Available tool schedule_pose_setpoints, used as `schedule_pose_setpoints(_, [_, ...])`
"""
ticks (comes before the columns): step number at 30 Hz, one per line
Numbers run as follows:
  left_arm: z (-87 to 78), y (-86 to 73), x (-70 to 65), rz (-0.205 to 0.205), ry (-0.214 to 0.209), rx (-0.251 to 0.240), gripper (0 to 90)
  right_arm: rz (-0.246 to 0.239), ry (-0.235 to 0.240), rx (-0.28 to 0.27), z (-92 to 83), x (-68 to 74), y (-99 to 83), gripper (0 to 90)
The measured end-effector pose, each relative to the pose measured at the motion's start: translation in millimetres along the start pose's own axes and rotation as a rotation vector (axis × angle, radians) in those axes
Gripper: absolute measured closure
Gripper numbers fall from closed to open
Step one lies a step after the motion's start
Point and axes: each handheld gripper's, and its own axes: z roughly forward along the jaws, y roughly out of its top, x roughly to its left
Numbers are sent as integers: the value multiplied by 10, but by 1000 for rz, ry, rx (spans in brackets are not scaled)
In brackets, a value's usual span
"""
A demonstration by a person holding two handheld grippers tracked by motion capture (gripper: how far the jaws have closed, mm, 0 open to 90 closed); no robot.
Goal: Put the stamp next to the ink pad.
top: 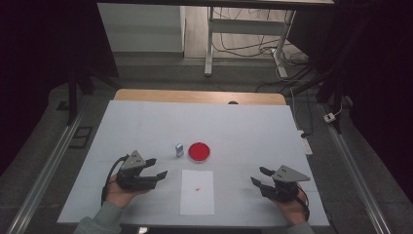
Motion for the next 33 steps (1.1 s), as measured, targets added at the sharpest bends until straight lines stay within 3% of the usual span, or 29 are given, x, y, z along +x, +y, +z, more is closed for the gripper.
schedule_pose_setpoints(14, [-99,-159,64,10,6,-3,356,-4,-4,13,-13,-44,-28,469])
schedule_pose_setpoints(33, [-96,-167,74,9,0,2,356,-8,-10,13,-11,-41,-27,468])
